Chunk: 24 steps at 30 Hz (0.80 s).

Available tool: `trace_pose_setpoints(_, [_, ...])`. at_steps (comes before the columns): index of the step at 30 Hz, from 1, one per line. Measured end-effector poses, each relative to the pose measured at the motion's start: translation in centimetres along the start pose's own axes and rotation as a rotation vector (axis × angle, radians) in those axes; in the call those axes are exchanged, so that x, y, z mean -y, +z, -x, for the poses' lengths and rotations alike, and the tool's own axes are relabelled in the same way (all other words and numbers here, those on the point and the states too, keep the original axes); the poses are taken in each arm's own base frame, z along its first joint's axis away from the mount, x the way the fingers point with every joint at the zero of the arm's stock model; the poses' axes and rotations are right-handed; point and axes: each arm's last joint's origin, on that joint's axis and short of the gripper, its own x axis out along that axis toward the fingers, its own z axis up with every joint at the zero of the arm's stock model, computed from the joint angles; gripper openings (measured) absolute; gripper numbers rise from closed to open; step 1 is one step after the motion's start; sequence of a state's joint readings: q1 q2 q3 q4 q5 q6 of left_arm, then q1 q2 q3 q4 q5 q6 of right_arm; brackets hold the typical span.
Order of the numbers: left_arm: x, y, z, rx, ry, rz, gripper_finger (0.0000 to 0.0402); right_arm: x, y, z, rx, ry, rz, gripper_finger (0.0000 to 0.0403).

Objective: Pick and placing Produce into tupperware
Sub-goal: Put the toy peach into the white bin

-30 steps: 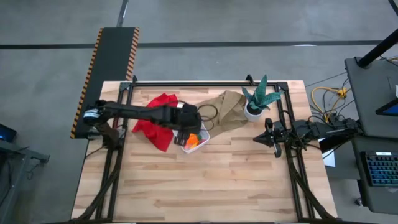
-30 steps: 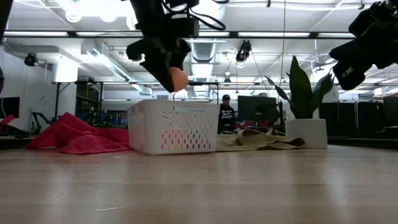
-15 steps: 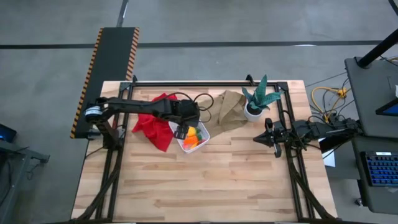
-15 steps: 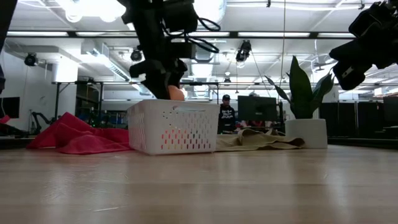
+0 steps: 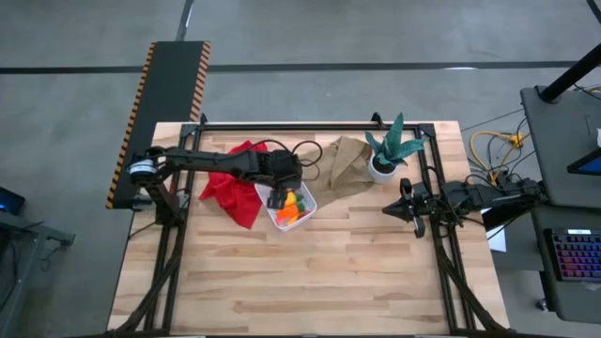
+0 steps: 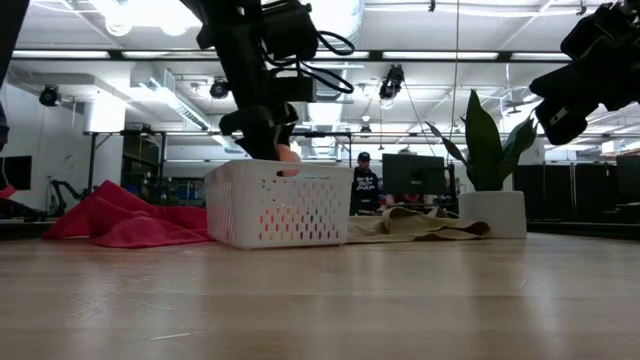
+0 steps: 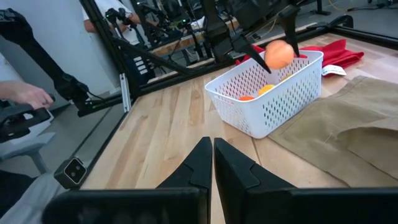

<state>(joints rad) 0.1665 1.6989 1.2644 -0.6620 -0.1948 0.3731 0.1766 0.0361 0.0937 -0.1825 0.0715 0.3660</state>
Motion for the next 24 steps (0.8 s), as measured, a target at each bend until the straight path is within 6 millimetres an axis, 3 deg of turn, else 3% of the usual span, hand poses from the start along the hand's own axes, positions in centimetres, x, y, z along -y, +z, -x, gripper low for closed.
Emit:
trace_pose_setpoints(4, [0.0, 0.0, 0.0, -0.001, -0.001, 0.034, 0.0251, 0.0, 0.0, 0.0, -0.001, 0.0, 0.0, 0.0009])
trace_pose_setpoints(13, [0.3, 0.0, 0.0, 0.007, -0.054, 0.109, 0.0341, 0.0, 0.0, 0.0, -0.001, 0.0, 0.0, 0.0009])
trace_pose_setpoints(17, [0.4, 0.3, 0.5, 0.016, -0.073, 0.172, 0.0349, 0.0, 0.0, 0.0, -0.001, 0.0, -0.001, 0.0009])
trace_pose_setpoints(24, [0.8, 1.4, 3.0, 0.124, -0.204, 0.308, 0.035, 0.0, 0.0, 0.0, -0.001, 0.0, -0.032, 0.0009])
